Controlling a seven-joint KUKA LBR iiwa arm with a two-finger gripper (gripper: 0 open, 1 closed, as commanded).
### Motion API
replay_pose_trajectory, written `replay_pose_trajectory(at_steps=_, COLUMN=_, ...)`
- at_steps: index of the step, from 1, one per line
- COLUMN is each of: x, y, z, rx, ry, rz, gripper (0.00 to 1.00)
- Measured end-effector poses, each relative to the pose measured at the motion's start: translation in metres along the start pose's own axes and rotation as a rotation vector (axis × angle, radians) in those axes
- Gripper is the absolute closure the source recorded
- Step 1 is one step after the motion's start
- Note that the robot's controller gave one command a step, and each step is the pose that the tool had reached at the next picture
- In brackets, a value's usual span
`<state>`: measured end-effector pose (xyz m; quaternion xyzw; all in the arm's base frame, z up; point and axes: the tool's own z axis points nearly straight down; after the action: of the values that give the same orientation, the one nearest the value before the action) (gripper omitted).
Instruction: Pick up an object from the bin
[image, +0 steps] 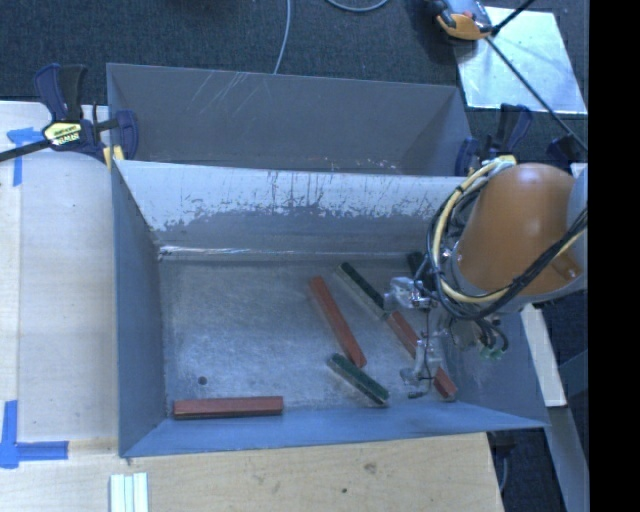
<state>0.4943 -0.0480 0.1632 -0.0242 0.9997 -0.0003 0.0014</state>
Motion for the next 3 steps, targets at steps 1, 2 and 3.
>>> replay_pose_trajectory(at_steps=1, x=-0.062, y=0.006, z=0.091, rx=-0.001, ry=-0.009, rz=0.490, gripper=1.00)
replay_pose_trajectory(at_steps=2, x=-0.062, y=0.006, z=0.091, rx=-0.001, ry=-0.009, rz=0.490, gripper=1.00)
replay_pose_trajectory(at_steps=3, x=-0.052, y=0.010, z=0.049, rx=0.001, ry=0.008, rz=0.500, gripper=1.00)
